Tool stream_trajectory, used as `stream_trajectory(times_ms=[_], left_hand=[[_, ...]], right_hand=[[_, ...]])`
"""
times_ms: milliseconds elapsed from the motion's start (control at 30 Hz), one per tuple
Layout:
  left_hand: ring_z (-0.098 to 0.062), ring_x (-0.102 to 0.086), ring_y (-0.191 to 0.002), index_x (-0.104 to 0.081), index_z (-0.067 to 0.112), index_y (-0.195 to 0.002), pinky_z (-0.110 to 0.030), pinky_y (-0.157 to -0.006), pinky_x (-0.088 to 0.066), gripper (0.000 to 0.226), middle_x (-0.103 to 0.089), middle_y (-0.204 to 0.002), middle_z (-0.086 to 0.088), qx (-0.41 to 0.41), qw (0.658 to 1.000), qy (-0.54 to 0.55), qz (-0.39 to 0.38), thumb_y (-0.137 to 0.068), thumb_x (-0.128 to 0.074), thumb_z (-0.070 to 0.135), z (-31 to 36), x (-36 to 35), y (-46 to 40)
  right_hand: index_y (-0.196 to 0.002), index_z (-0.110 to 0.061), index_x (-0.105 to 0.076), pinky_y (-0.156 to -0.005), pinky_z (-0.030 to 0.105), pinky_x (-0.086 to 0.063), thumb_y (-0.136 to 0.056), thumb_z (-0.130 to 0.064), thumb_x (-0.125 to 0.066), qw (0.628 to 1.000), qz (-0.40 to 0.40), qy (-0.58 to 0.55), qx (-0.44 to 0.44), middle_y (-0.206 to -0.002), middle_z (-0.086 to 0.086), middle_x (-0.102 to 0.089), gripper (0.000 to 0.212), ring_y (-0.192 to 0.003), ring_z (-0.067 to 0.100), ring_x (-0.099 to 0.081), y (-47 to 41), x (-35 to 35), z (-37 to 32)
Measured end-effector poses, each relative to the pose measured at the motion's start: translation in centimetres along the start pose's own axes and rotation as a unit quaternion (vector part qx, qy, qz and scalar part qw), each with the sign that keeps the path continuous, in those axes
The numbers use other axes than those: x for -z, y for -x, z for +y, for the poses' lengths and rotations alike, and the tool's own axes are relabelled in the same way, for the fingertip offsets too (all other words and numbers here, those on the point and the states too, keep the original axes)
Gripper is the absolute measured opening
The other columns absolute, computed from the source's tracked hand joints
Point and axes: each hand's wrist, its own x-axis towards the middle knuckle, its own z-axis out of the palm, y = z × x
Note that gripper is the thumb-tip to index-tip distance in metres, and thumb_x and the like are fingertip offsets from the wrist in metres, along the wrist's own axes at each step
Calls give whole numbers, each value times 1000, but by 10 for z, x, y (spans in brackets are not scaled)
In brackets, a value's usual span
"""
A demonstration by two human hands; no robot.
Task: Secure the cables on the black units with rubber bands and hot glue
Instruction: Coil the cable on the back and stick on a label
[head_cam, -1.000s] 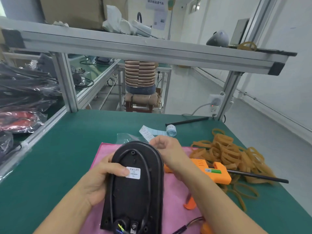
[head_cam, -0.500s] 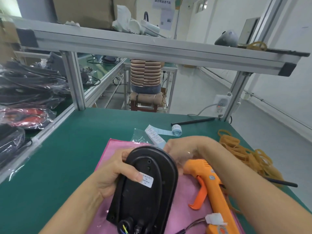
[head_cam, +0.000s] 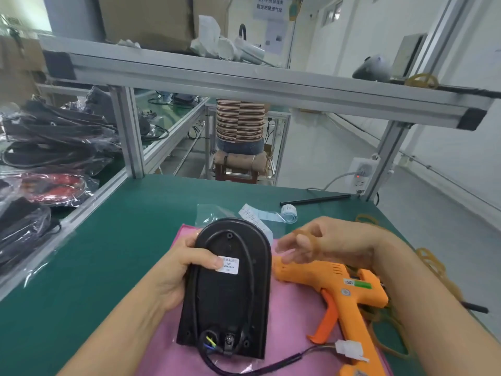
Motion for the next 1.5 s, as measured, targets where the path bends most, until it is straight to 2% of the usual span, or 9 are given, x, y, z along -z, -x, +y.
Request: stream_trajectory(times_ms=[100,233,433,600,700,800,933,1167,1500], left_hand=[[-29,-69,-68,-75,8,-96,-31,-60,-58,61,-71,-87,-19,-11,1000,12,12,-37,-71,-5,-3,-7,-3],[-24,-70,-81,-71,18,-111,-30,-69,-59,70,-73,-103,-13,-53,997,20,52,-49,-66,-12,-10,-13,-5],[-18,-70,-88,-72,23,-106,-26,-71,-57,67,-73,-104,-7,-118,991,-16,55,-51,-70,-16,-10,-12,1],[-16,-64,-104,-63,24,-120,-21,-83,-53,73,-67,-119,-2,-129,982,-122,69,-54,-74,-5,-5,-15,11],[4,-51,-119,-65,35,-113,-11,-96,-41,59,-54,-127,16,-173,934,-295,100,-56,-78,27,17,-29,13],[-2,-57,-97,-63,39,-81,-19,-81,-42,24,-62,-99,16,-173,838,-489,169,-63,-71,51,37,-52,1],[-16,-52,-83,-51,26,-70,-28,-68,-37,21,-55,-81,11,-116,720,-660,182,-71,-72,30,54,-68,-19],[-21,-49,-79,-43,25,-65,-27,-64,-32,22,-50,-77,8,-158,613,-753,182,-66,-61,12,74,-76,-33],[-20,-51,-40,-48,13,-64,-30,-43,-47,37,-59,-68,-3,-146,842,-397,336,-51,-64,-19,50,23,-12]], right_hand=[[-135,-5,-50,-108,33,-41,-48,-69,-83,994,5,-91,52,-134,8,-59,113,-125,17,-56,4,-4,5],[-136,-6,-50,-113,40,-36,-86,-27,-64,996,16,-21,81,-138,8,-56,56,-130,21,-50,-14,-28,-16],[-115,3,-58,-101,52,-44,-76,-30,-78,993,88,44,71,-114,22,-65,54,-104,31,-64,-34,-46,-38],[-109,-10,-65,-90,34,-50,-77,-22,-79,982,155,48,100,-97,2,-71,37,-88,11,-65,-42,-59,-40],[-118,-15,-64,-87,25,-47,-76,-18,-81,978,172,27,114,-100,-2,-70,45,-88,8,-63,-43,-61,-40],[-79,-14,-62,-67,31,-39,-72,-13,-82,973,192,33,124,-75,4,-58,21,-71,13,-50,-42,-62,-41],[-84,4,-60,-67,32,-35,-69,-14,-84,970,211,37,118,-82,26,-59,33,-72,15,-46,-38,-64,-41],[-92,-35,-72,-67,24,-45,-68,-26,-86,952,267,53,138,-74,-11,-66,29,-68,4,-56,-26,-70,-38],[-99,-27,-72,-78,10,-48,-68,-15,-85,935,283,3,213,-91,-12,-73,36,-85,1,-68,-16,-82,-30]])
